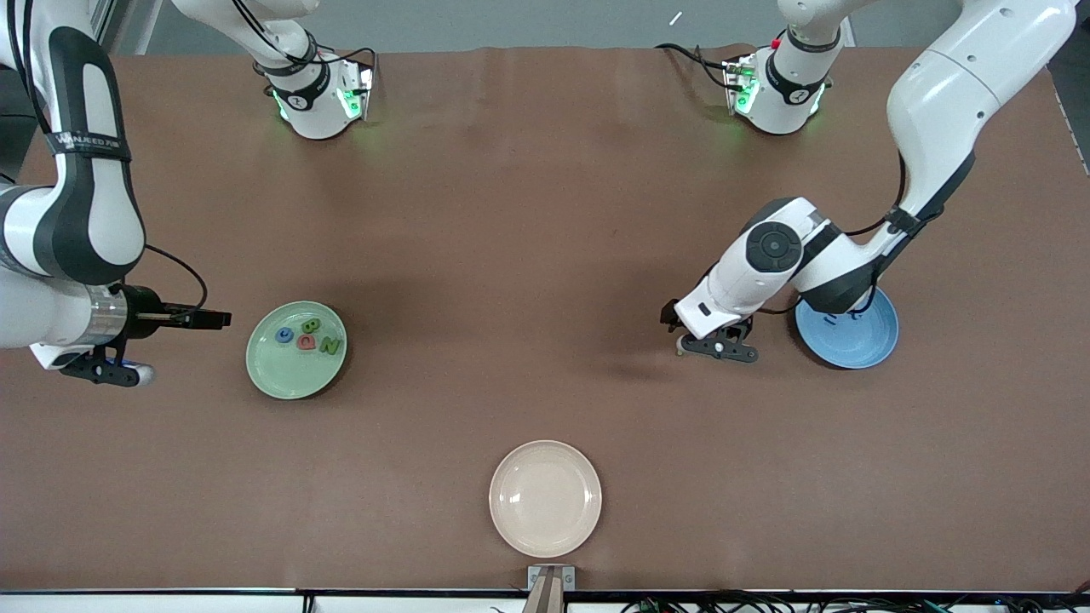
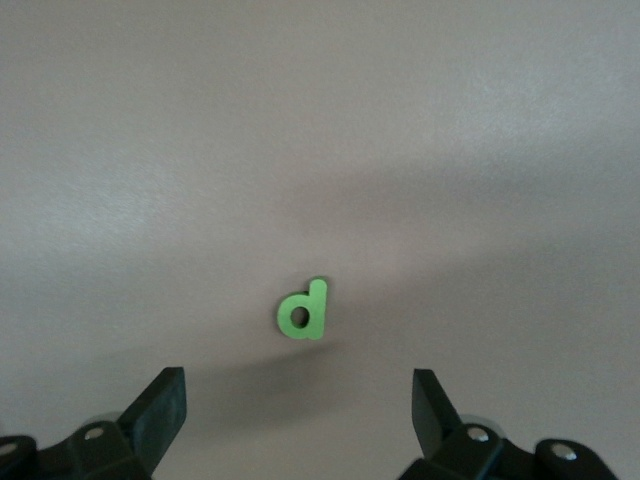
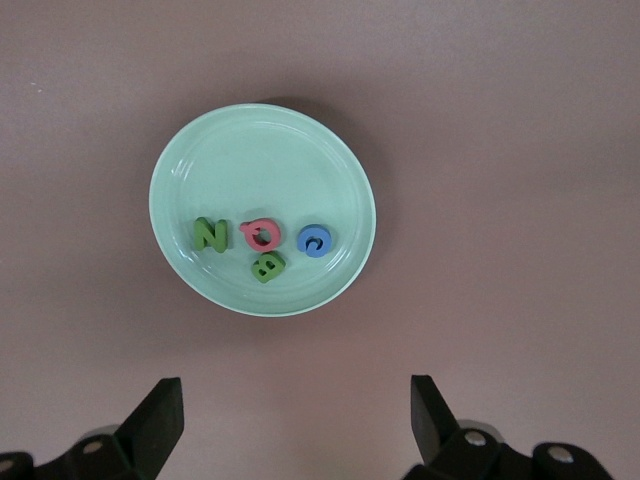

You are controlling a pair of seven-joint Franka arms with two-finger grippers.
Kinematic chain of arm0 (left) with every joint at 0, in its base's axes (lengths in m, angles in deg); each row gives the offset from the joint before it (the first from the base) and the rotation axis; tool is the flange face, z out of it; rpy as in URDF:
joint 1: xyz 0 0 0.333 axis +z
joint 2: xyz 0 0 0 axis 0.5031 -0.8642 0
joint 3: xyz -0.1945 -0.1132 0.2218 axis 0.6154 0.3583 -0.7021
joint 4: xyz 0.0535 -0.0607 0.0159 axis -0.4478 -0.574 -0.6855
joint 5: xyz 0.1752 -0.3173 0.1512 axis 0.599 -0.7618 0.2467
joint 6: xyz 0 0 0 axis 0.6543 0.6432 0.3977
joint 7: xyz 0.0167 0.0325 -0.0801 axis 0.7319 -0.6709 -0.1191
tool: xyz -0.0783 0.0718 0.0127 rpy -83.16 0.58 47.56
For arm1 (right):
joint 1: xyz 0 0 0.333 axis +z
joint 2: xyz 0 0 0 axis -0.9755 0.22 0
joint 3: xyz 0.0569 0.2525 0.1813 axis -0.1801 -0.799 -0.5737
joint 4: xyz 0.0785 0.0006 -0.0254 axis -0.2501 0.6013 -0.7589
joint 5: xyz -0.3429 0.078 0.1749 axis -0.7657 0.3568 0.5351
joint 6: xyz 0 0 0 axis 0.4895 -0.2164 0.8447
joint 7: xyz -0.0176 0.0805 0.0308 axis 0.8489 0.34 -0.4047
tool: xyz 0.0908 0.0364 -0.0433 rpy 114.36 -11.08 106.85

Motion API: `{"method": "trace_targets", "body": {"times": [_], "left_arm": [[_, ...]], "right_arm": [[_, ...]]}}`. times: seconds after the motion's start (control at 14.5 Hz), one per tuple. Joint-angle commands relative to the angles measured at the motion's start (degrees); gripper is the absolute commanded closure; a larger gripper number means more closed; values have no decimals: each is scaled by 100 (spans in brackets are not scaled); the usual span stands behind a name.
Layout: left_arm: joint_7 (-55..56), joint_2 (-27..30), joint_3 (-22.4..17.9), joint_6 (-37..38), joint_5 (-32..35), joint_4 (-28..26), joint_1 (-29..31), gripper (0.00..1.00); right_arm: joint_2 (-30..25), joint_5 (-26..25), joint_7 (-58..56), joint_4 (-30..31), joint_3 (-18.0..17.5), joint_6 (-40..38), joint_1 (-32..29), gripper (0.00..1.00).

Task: Sort upper and lower case letters into plates
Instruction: 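Move the left gripper over the green d while the right arm withdraws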

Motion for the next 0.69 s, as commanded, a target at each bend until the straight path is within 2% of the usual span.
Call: {"method": "trace_targets", "body": {"times": [0.0, 0.07, 0.14, 0.62], "left_arm": [[110, -26, -128, -243, 90, -16, -60, 10], [110, -79, -199, -366, 99, -16, -68, 22], [119, -123, -234, -463, 91, -16, -95, 26], [215, -114, -1016, -798, 134, 37, -876, 29]], "right_arm": [[-79, -235, -51, 46, -81, -57, -2, 0], [-131, -235, -51, 55, -90, -161, -2, 0], [-167, -244, -25, 46, -81, -293, 7, 0], [-149, -244, 10, -59, -81, -268, -37, 0]]}}
